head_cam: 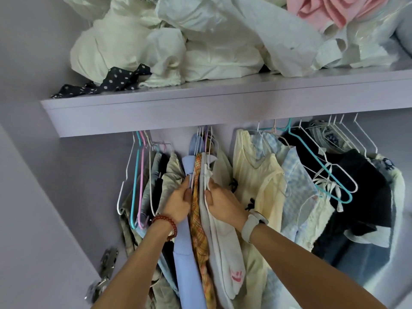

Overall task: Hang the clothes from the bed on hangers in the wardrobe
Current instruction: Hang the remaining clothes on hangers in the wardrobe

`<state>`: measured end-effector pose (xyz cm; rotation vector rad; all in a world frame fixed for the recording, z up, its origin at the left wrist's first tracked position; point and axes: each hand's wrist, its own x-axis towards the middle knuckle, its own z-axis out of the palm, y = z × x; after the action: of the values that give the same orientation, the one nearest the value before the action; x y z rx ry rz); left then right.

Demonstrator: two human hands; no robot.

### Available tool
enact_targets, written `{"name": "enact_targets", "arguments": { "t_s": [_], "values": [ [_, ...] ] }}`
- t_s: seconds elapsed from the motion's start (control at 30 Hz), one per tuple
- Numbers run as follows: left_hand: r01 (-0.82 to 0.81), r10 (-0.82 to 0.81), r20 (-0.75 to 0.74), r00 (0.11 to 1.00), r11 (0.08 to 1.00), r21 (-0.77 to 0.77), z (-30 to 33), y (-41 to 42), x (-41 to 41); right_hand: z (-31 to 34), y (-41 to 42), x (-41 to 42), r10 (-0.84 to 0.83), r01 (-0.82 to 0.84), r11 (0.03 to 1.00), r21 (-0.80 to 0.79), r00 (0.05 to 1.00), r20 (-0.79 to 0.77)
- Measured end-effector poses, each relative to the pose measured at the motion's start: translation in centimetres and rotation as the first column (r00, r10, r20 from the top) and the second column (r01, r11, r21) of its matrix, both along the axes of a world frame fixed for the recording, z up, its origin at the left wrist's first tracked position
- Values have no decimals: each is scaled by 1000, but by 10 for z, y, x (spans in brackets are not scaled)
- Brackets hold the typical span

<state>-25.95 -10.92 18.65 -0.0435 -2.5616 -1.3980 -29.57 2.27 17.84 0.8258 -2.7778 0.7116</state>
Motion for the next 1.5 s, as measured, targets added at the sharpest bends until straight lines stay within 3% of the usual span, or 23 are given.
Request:
{"name": "enact_targets", "arguments": {
  "t_s": [0.17,0.23,0.3,0.4,0.47,0.53,0.63,0.7,0.8,0.9,1.0,1.1,1.27,1.5],
  "values": [
    [-2,2,30,1000,1000,-8,-9,11,-8,-6,23,3,-4,5,998,-62,1000,22],
    [-99,99,5,995,995,-10,-15,18,-13,-8,41,9,48,-48,997,-60,999,2],
    [-269,269,-58,961,963,12,-17,31,-14,-13,63,20,13,-22,985,-171,998,-57],
    [-444,443,-236,865,895,55,-2,59,-8,-18,106,23,-203,87,922,-377,939,-278],
    [-425,399,-428,811,904,39,10,81,-10,-14,143,13,-372,188,877,-443,849,-376],
    [-309,281,-495,822,951,27,18,108,-18,-6,182,0,-525,337,824,-456,758,-388],
    [-108,128,-314,941,991,80,22,154,-33,1,233,-20,-698,611,708,-354,680,-222],
    [-78,92,-167,982,993,87,19,182,-48,1,255,-35,-701,675,705,-217,710,-69],
    [-80,83,-28,996,991,108,15,211,-71,1,269,-53,-579,586,803,-109,811,91],
    [-115,113,32,993,989,90,7,224,-87,5,265,-62,-473,476,878,-56,879,63],
    [-124,123,14,992,992,30,0,228,-87,3,256,-63,-424,423,899,-116,905,19],
    [-48,49,30,998,999,-19,3,229,-85,-3,250,-61,-440,466,844,-266,885,155],
    [105,-103,94,990,994,-15,5,231,-96,-7,257,-67,-386,450,825,-341,890,242],
    [96,-103,122,987,994,60,12,234,-95,-1,248,-58,-252,326,900,-289,931,264]
  ]
}}
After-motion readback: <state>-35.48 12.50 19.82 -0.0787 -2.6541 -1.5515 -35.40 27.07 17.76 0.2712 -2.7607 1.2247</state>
